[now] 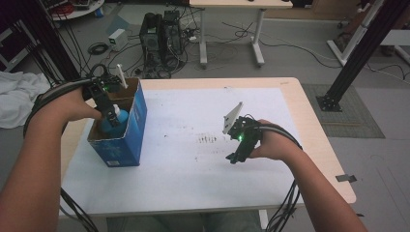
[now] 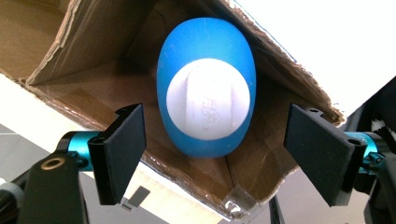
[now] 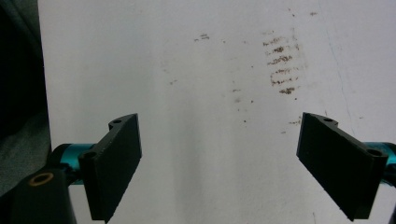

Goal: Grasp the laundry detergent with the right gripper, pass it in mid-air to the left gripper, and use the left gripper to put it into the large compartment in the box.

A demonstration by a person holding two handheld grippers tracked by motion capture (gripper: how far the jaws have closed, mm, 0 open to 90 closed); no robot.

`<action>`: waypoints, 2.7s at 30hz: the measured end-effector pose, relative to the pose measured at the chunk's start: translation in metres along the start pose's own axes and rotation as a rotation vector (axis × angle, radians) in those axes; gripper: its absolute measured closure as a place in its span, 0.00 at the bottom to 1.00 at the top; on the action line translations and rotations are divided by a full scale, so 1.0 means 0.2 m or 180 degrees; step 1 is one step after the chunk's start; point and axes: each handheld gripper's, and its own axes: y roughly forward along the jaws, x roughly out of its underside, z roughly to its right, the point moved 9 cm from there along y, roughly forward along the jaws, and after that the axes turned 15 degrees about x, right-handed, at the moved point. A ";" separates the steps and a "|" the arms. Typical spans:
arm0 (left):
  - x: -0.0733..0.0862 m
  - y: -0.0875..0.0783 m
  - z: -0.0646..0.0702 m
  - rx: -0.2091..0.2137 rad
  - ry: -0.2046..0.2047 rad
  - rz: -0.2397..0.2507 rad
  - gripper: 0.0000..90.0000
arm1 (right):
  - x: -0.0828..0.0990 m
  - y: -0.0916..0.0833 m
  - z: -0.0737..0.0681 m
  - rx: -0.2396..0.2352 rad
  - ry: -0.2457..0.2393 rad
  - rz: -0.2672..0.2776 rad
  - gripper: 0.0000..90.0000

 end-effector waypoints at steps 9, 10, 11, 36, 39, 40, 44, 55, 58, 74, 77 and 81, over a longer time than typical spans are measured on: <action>0.00 -0.09 0.05 -0.0056 0.0126 -0.0018 0.20 | 0.01 -0.01 0.00 0.0004 0.0010 -0.0010 0.15; -0.01 -0.10 0.06 -0.0053 0.0147 -0.0015 0.19 | 0.01 -0.01 0.01 0.0022 0.0007 0.0009 0.15; -0.02 -0.10 0.08 -0.0058 0.0111 0.0066 0.19 | 0.01 -0.01 0.01 0.0022 0.0007 0.0009 0.15; -0.24 -0.18 0.35 -0.0052 0.0979 -0.0094 0.18 | 0.06 -0.12 0.10 0.0019 -0.0010 -0.0211 0.15; -0.26 -0.19 0.37 -0.0015 0.1104 -0.0150 0.18 | 0.07 -0.13 0.11 0.0009 -0.0022 -0.0254 0.15; -0.28 -0.18 0.38 -0.0012 0.1136 -0.0138 0.18 | 0.07 -0.14 0.13 0.0014 -0.0029 -0.0282 0.15; -0.31 -0.14 0.42 0.0026 0.1231 -0.0239 0.18 | 0.07 -0.16 0.16 -0.0002 -0.0040 -0.0350 0.15; -0.38 -0.04 0.51 0.0075 0.1489 -0.0331 0.18 | 0.06 -0.19 0.21 0.0018 -0.0025 -0.0456 0.15; -0.39 0.00 0.53 0.0079 0.1566 -0.0390 0.18 | 0.06 -0.20 0.21 -0.0006 -0.0078 -0.0545 0.15; -0.48 0.15 0.53 0.0075 0.1619 -0.0498 0.18 | 0.06 -0.19 0.21 -0.0117 -0.0122 -0.0680 0.15; -0.48 0.14 0.53 0.0078 0.1622 -0.0504 0.18 | 0.07 -0.19 0.22 -0.0116 -0.0112 -0.0693 0.15; -0.48 0.14 0.53 0.0107 0.1629 -0.0466 0.18 | 0.07 -0.18 0.23 -0.0103 -0.0098 -0.0701 0.15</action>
